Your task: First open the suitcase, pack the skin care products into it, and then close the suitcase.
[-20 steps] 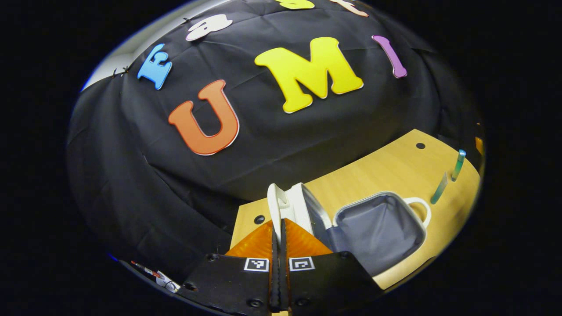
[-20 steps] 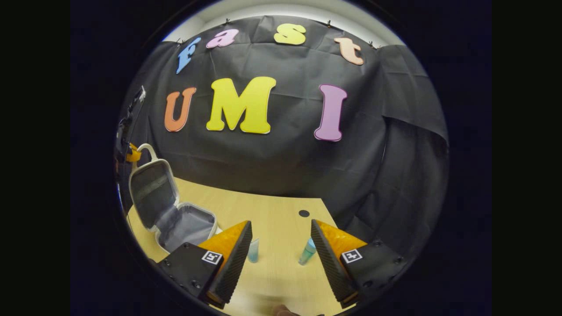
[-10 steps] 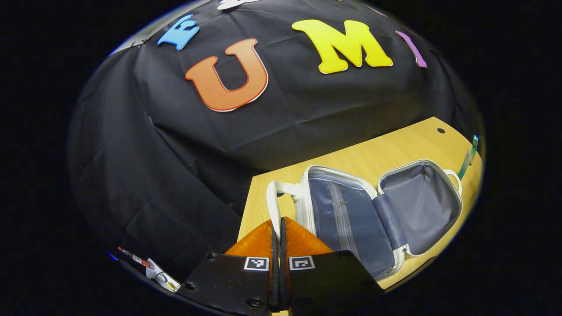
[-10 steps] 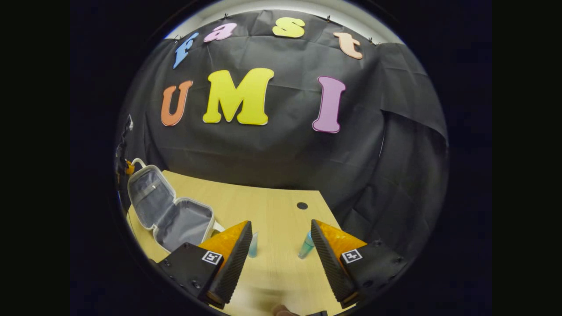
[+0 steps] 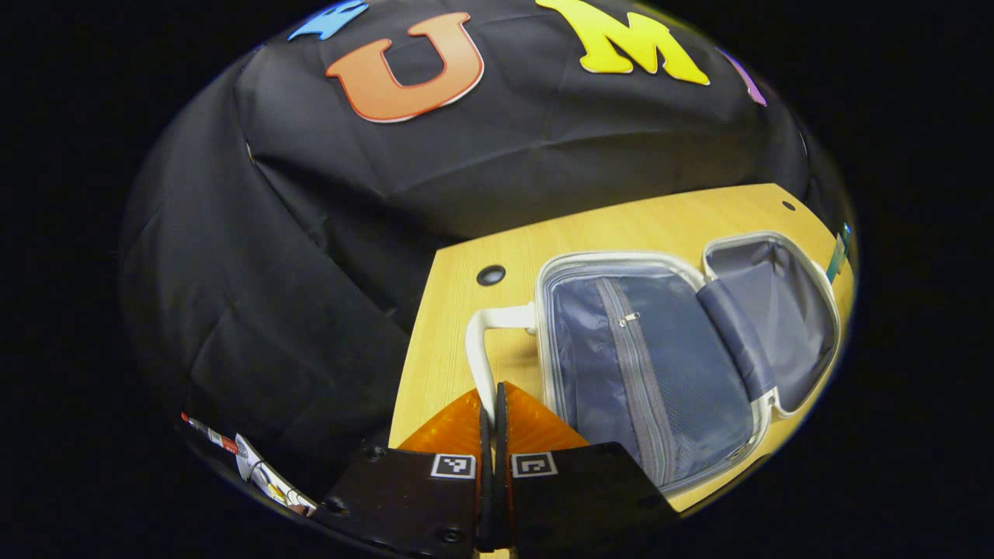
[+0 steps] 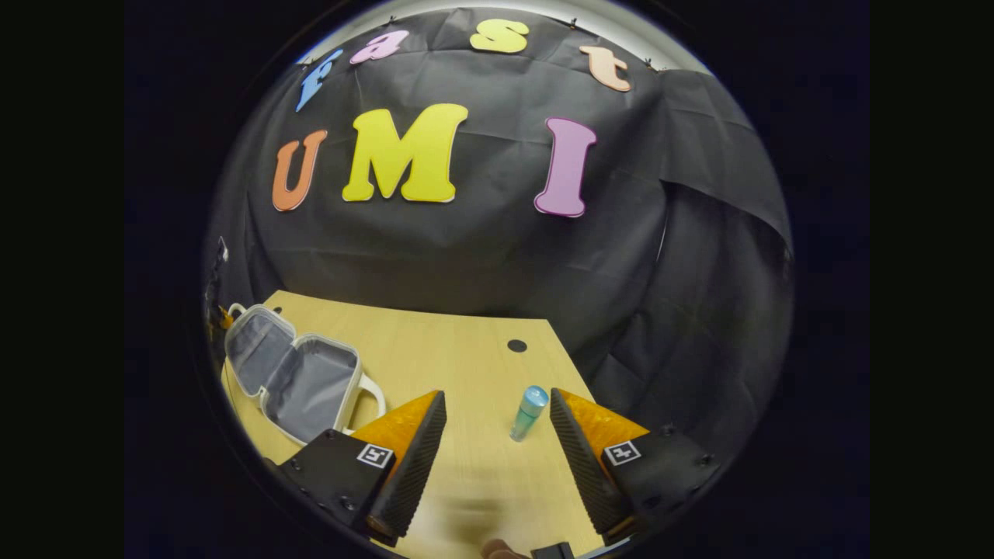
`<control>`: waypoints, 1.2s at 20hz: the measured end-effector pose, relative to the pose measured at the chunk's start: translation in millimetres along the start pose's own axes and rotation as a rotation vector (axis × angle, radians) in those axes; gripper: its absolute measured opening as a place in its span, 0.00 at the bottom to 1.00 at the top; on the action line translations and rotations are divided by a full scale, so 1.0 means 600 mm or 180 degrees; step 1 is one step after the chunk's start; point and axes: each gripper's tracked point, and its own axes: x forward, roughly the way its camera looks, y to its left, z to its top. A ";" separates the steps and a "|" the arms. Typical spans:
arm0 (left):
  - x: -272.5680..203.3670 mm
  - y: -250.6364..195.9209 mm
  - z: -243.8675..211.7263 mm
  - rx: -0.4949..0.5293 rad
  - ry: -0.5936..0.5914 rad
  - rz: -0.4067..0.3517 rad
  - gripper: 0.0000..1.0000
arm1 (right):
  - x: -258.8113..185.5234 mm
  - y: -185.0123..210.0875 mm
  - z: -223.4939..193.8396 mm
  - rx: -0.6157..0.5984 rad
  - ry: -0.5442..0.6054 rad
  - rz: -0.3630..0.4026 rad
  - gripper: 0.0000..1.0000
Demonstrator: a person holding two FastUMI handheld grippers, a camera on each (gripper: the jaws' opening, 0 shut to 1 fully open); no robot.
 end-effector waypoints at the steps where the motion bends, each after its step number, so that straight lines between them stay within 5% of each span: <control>1: 0.008 -0.003 -0.012 -0.0024 0.0040 -0.0022 0.03 | -0.002 -0.001 -0.003 -0.0008 0.0016 -0.0015 0.80; 7: 0.045 -0.009 -0.041 -0.0201 0.0028 -0.0163 0.05 | -0.014 -0.014 -0.023 -0.0084 0.0093 -0.0081 0.80; 11: 0.050 -0.008 -0.067 -0.0299 0.0182 -0.0157 0.14 | -0.018 -0.012 -0.031 -0.0153 0.0099 -0.0037 0.80; 17: -0.023 -0.019 -0.019 -0.0397 -0.0111 -0.0005 0.98 | 0.001 -0.031 -0.040 -0.0102 0.0115 0.0063 0.80; 24: -0.112 -0.240 0.085 -0.0279 -0.0445 -0.0532 0.98 | 0.027 -0.064 -0.062 -0.0044 0.0196 0.0170 0.80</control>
